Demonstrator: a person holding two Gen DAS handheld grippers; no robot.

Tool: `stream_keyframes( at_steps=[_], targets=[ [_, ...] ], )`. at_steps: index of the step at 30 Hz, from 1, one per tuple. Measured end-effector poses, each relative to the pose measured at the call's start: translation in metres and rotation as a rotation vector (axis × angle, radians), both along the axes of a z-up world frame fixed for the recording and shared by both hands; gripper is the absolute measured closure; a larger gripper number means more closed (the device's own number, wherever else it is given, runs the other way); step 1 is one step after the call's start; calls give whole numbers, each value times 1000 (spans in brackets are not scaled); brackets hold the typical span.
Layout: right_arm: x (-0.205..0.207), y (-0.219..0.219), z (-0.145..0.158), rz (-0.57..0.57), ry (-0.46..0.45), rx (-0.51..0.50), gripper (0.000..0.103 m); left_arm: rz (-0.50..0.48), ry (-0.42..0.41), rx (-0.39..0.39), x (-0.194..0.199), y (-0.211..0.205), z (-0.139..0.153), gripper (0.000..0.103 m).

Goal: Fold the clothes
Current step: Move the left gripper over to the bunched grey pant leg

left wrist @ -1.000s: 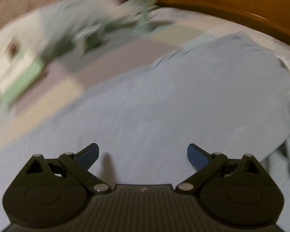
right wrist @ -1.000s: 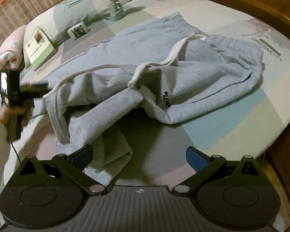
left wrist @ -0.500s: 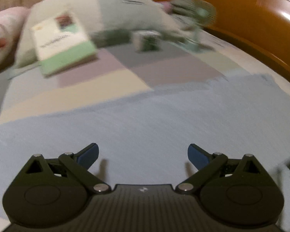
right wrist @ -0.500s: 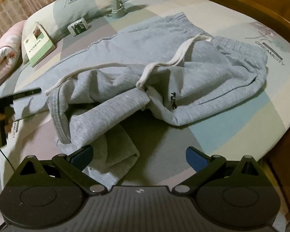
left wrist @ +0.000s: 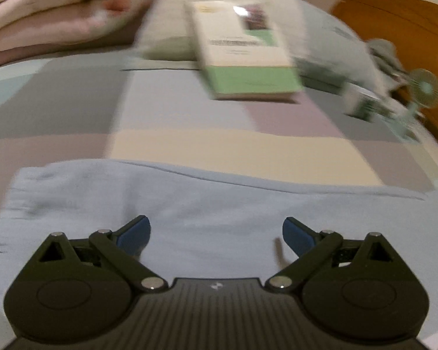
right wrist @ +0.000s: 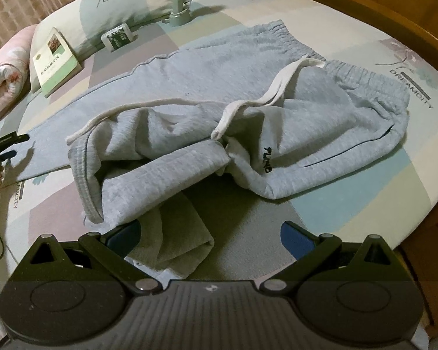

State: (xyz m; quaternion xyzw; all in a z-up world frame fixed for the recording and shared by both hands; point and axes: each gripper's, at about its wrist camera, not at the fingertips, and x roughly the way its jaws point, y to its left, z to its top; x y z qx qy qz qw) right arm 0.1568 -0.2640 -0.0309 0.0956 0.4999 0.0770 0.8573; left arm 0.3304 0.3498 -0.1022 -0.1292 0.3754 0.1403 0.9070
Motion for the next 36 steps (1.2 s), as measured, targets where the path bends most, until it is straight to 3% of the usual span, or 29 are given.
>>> stream_keyframes(
  at_steps=[6,9,13,20,25,36],
  targets=[
    [-2,-1,-3,-7,7,6,0,183,94,111,-7,12,-2,6],
    [-4,-2,-4,-8,8,5,0,136,82,175,-17,-16,7,6],
    [-9,-2,-1,-2,-6,9,0,-17,47,225,-35,-79,22,6],
    [-19,-6,-5,-24,-17,-3,0,-394,25,203,-71,-215,27,5],
    [-28,-5,-8,-11,-21,-13,0,-576,9,224,-103,-291,31,5],
    [-46,-7,-3,-4,-79,-55,0,-721,-36,215,-153,-374,40,5]
  ],
)
